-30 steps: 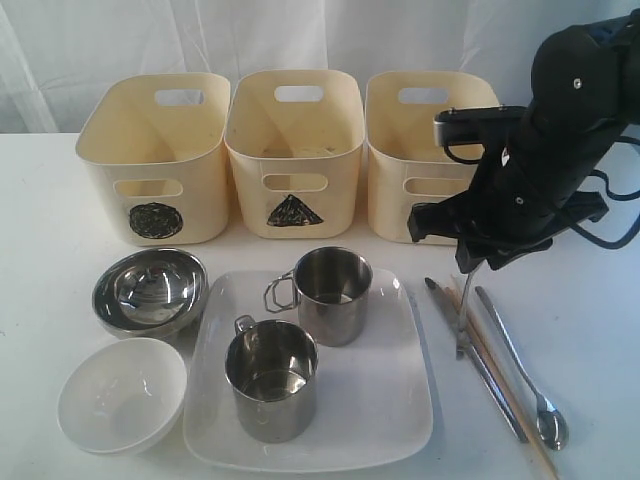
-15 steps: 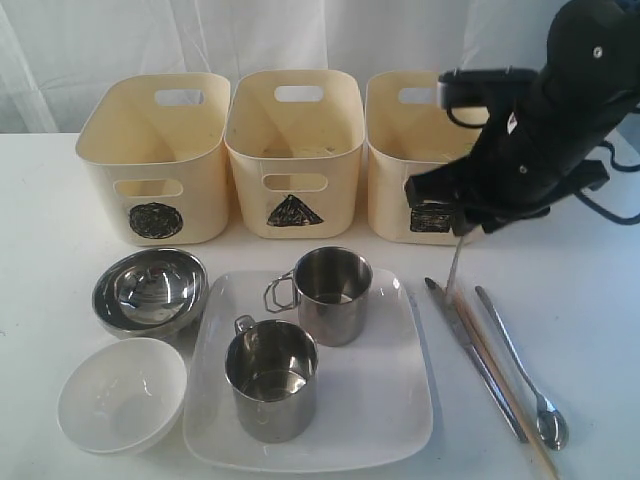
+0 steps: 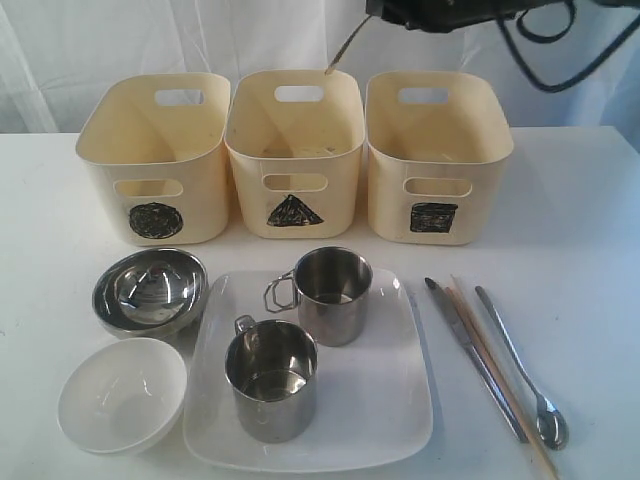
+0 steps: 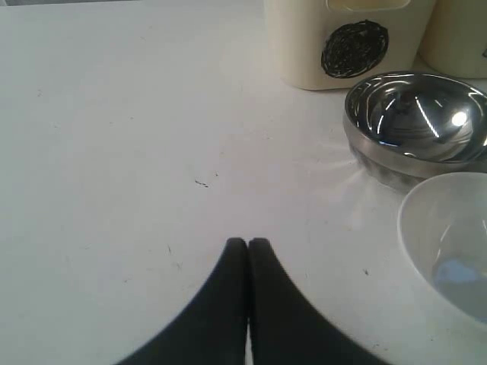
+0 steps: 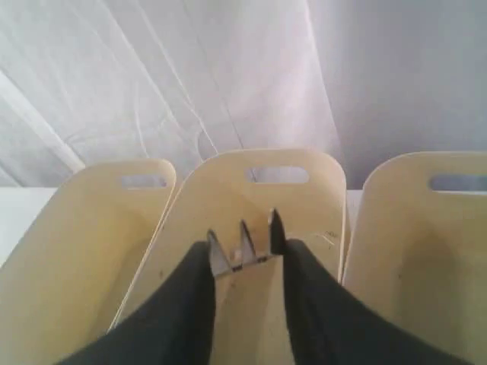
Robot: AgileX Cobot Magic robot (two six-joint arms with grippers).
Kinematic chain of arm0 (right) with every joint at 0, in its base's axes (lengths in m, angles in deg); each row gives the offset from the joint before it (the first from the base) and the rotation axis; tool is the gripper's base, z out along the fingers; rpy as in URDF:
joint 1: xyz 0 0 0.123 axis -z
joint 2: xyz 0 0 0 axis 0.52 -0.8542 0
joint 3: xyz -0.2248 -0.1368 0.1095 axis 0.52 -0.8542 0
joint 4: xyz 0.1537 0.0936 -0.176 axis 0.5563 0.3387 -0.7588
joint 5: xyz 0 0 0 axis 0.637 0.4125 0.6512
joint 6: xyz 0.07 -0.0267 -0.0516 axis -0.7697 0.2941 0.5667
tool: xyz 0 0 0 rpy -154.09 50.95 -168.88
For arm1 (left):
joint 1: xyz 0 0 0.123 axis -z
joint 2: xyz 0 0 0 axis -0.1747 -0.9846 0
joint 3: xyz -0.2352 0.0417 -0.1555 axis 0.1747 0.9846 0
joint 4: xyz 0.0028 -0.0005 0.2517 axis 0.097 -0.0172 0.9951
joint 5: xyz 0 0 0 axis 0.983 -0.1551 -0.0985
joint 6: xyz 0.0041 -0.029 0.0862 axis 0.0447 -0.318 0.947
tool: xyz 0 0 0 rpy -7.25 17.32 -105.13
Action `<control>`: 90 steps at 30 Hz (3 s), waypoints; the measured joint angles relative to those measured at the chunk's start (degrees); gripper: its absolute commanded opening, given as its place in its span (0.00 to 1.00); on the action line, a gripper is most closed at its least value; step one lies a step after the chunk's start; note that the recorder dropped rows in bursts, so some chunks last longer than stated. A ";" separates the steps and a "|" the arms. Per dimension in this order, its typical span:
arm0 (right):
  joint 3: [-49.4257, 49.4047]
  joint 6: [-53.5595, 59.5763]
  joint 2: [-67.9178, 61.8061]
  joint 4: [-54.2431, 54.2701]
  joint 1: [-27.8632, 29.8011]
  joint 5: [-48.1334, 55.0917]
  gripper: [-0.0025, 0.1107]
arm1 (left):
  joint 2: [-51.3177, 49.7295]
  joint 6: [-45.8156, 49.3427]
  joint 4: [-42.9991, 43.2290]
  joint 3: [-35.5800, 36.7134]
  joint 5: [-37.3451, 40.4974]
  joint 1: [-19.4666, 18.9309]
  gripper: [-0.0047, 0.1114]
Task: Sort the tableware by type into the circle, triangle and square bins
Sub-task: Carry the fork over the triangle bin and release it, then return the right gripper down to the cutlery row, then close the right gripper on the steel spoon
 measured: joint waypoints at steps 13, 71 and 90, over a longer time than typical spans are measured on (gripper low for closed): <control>8.47 10.46 -17.55 2.79 -2.18 3.34 0.57 | 0.00 0.00 0.00 0.00 0.00 0.00 0.04; -36.93 -0.60 3.83 -20.82 5.23 32.82 0.46 | 0.00 0.00 0.00 0.00 0.00 0.00 0.04; -36.93 -0.60 -0.86 -20.65 5.23 32.64 0.36 | 0.00 0.00 0.00 0.00 0.00 0.00 0.04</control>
